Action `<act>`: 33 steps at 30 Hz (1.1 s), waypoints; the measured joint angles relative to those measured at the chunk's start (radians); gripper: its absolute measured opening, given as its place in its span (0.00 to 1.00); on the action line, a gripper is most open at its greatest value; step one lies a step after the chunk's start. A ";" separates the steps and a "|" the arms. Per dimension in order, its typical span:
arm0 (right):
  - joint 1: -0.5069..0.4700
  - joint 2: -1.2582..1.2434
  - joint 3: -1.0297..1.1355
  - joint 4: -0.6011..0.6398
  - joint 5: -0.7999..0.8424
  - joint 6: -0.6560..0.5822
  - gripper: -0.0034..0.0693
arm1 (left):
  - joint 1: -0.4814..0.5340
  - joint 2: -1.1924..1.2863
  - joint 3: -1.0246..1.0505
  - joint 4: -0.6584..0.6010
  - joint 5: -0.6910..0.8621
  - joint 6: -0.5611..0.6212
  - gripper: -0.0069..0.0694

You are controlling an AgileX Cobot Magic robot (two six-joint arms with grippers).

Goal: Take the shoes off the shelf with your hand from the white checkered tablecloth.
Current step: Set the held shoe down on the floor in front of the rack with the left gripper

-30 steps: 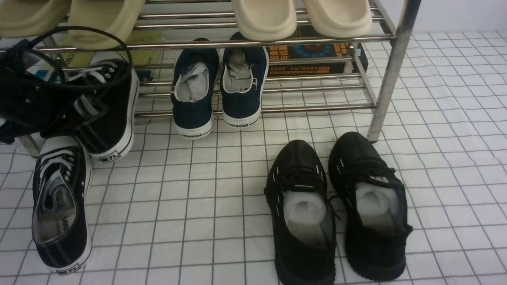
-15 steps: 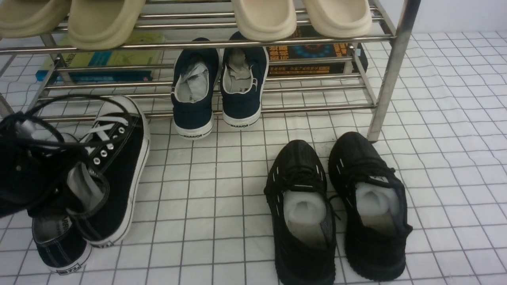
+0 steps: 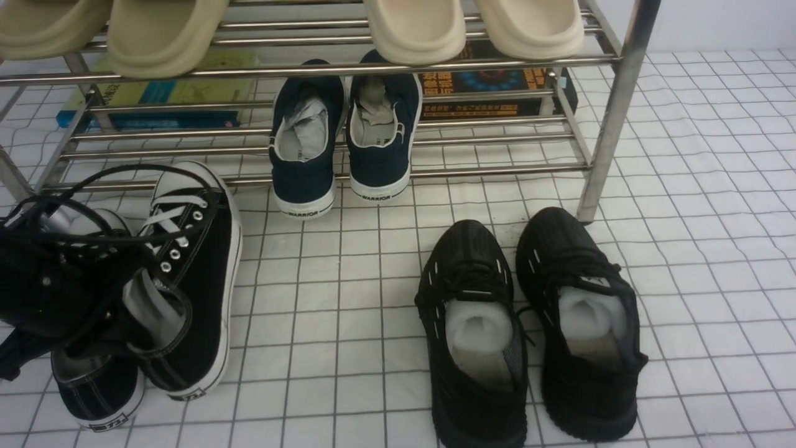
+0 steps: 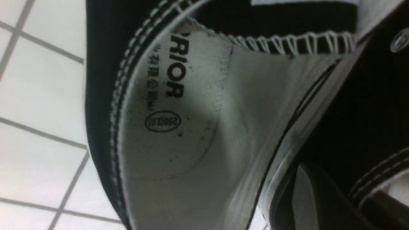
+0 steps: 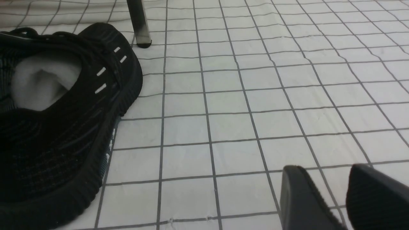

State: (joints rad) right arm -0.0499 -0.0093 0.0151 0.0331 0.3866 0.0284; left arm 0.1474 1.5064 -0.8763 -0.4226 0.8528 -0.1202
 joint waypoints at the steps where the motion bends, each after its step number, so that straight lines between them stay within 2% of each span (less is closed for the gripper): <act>1: 0.000 0.000 0.000 0.000 0.000 0.000 0.38 | -0.024 0.000 0.000 0.017 0.000 -0.017 0.11; 6: 0.000 0.000 0.000 0.000 0.000 0.000 0.38 | -0.137 0.000 0.000 0.110 -0.039 -0.151 0.11; 9: 0.000 0.000 0.000 0.000 0.000 0.000 0.38 | -0.170 0.000 0.000 0.178 -0.052 -0.225 0.11; 16: 0.000 0.000 0.000 0.000 0.000 0.000 0.38 | -0.174 0.000 0.004 0.281 0.032 -0.267 0.11; 26: 0.000 0.000 0.000 0.000 0.000 0.000 0.38 | -0.174 -0.001 0.006 0.286 -0.003 -0.314 0.13; 31: 0.000 0.000 0.000 0.000 0.000 0.000 0.38 | -0.174 -0.002 0.005 0.287 -0.078 -0.292 0.25; 33: 0.000 0.000 0.000 0.000 0.000 0.000 0.38 | -0.174 -0.014 -0.004 0.297 -0.087 -0.260 0.38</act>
State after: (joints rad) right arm -0.0499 -0.0093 0.0151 0.0331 0.3866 0.0284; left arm -0.0269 1.4923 -0.8803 -0.1255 0.7657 -0.3799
